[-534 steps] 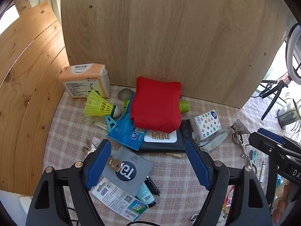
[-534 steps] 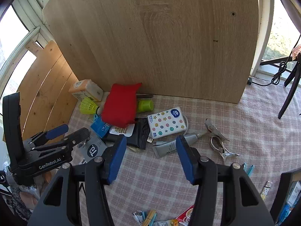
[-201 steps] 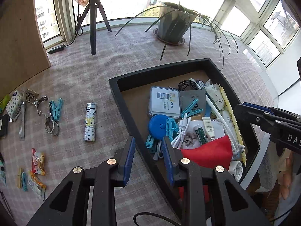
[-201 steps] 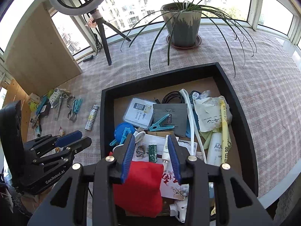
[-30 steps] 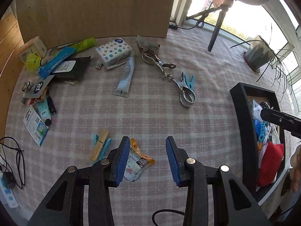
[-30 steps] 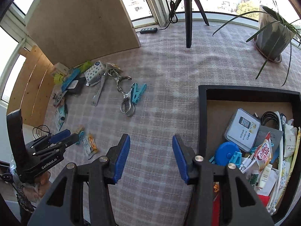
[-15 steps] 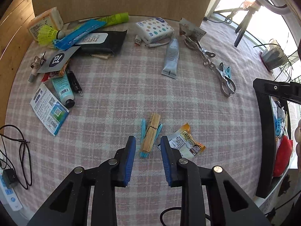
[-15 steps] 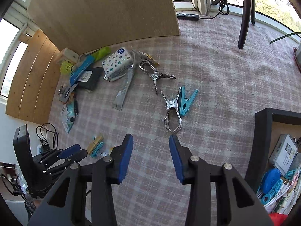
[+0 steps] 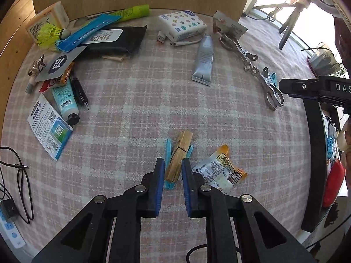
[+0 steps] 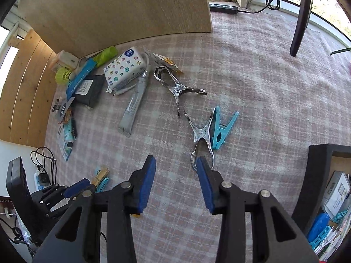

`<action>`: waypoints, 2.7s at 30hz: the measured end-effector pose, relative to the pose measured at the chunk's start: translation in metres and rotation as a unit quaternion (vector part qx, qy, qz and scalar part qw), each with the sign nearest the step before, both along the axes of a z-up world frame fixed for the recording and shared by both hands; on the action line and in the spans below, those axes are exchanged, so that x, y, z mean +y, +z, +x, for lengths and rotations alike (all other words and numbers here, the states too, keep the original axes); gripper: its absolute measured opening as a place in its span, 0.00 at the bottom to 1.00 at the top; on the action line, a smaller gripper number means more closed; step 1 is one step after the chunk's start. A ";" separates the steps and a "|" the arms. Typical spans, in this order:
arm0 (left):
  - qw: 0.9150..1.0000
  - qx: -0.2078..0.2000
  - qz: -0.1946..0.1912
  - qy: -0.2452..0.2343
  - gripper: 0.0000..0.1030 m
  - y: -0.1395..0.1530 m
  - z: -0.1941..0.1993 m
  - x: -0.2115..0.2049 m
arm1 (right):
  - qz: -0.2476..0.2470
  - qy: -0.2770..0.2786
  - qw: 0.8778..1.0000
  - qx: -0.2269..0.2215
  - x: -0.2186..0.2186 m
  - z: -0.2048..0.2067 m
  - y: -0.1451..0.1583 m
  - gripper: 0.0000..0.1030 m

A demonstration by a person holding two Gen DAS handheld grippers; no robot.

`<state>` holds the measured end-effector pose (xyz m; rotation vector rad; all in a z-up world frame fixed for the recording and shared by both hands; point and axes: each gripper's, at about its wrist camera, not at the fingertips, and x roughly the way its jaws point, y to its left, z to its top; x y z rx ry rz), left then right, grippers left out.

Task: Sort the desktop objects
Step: 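Grasp the metal clip with the right tool while the left grasps the wooden clothespin, then carry the metal clip and wooden clothespin to the black tray and release both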

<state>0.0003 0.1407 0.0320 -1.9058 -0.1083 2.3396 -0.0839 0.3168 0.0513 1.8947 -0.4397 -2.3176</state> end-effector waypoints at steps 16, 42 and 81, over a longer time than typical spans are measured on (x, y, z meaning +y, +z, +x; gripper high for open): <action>1.000 -0.002 0.023 -0.006 0.06 -0.008 -0.048 0.004 | 0.018 -0.005 0.999 -0.033 -0.004 -0.015 -0.038 0.27; 0.998 0.037 0.046 -0.005 0.04 0.029 -0.123 -0.026 | 0.000 -0.004 1.000 0.030 0.016 0.039 0.005 0.05; 0.952 0.073 0.096 -0.283 0.04 0.091 -0.015 0.375 | 0.070 -0.285 0.953 0.070 0.306 0.311 0.063 0.05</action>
